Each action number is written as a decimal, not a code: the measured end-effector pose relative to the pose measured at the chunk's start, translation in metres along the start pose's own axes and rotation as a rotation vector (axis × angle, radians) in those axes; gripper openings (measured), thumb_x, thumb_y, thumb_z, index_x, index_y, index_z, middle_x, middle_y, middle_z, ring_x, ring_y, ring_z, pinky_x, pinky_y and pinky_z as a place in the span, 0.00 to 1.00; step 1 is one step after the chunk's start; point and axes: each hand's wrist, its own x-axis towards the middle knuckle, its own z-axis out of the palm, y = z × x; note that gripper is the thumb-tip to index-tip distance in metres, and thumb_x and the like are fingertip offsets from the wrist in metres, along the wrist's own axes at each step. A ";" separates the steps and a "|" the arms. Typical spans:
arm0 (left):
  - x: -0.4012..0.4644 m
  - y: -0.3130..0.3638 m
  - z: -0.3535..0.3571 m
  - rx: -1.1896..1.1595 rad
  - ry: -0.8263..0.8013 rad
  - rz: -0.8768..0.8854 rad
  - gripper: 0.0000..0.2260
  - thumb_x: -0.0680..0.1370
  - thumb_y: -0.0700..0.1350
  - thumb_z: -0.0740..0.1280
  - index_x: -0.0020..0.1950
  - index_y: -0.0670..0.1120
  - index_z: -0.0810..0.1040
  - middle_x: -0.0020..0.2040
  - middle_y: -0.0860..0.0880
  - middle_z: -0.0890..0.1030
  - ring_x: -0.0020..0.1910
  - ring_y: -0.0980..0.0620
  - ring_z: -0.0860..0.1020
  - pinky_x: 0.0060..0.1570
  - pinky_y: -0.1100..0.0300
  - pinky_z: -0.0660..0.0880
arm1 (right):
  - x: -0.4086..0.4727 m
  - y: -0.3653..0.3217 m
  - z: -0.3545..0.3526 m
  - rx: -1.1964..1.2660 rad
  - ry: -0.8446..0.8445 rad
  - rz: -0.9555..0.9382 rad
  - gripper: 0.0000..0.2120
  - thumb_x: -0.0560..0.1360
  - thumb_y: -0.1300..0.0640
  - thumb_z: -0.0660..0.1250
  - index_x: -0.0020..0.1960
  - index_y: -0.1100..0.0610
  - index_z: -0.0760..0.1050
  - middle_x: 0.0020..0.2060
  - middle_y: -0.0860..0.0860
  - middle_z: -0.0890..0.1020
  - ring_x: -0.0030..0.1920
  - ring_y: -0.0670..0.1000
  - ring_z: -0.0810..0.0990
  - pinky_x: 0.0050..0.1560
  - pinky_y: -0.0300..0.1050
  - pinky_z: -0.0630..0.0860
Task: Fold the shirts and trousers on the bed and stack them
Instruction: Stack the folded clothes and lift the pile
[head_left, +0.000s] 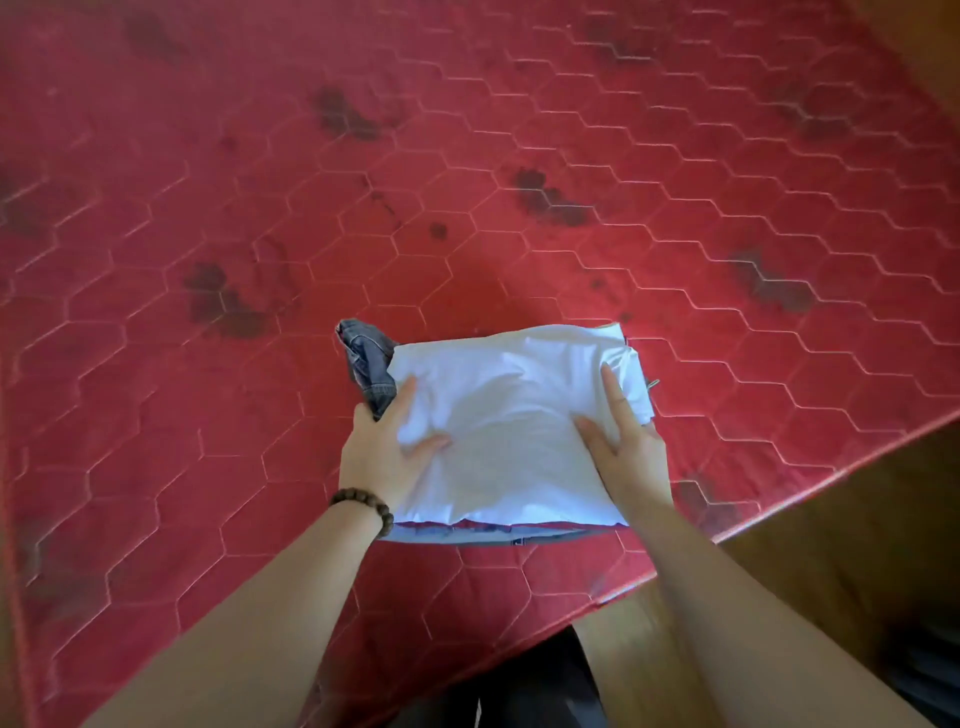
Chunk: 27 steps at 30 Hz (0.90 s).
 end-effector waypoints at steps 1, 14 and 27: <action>-0.007 0.019 -0.004 0.015 -0.022 0.042 0.35 0.70 0.57 0.74 0.73 0.64 0.62 0.54 0.50 0.65 0.54 0.41 0.76 0.51 0.58 0.69 | -0.011 0.001 -0.020 0.014 0.032 0.029 0.33 0.77 0.48 0.66 0.72 0.31 0.50 0.28 0.55 0.70 0.32 0.58 0.75 0.37 0.46 0.69; -0.117 0.287 0.031 0.087 -0.217 0.628 0.36 0.68 0.57 0.75 0.73 0.62 0.64 0.53 0.48 0.69 0.52 0.44 0.76 0.51 0.56 0.72 | -0.159 0.065 -0.283 0.133 0.489 0.221 0.31 0.79 0.46 0.63 0.74 0.33 0.50 0.44 0.48 0.77 0.46 0.49 0.75 0.49 0.44 0.68; -0.215 0.509 0.202 0.048 -0.309 0.821 0.35 0.68 0.58 0.75 0.73 0.59 0.66 0.55 0.49 0.70 0.55 0.48 0.76 0.53 0.59 0.72 | -0.179 0.242 -0.485 0.273 0.687 0.334 0.33 0.77 0.47 0.66 0.71 0.26 0.51 0.53 0.48 0.77 0.50 0.50 0.76 0.49 0.42 0.68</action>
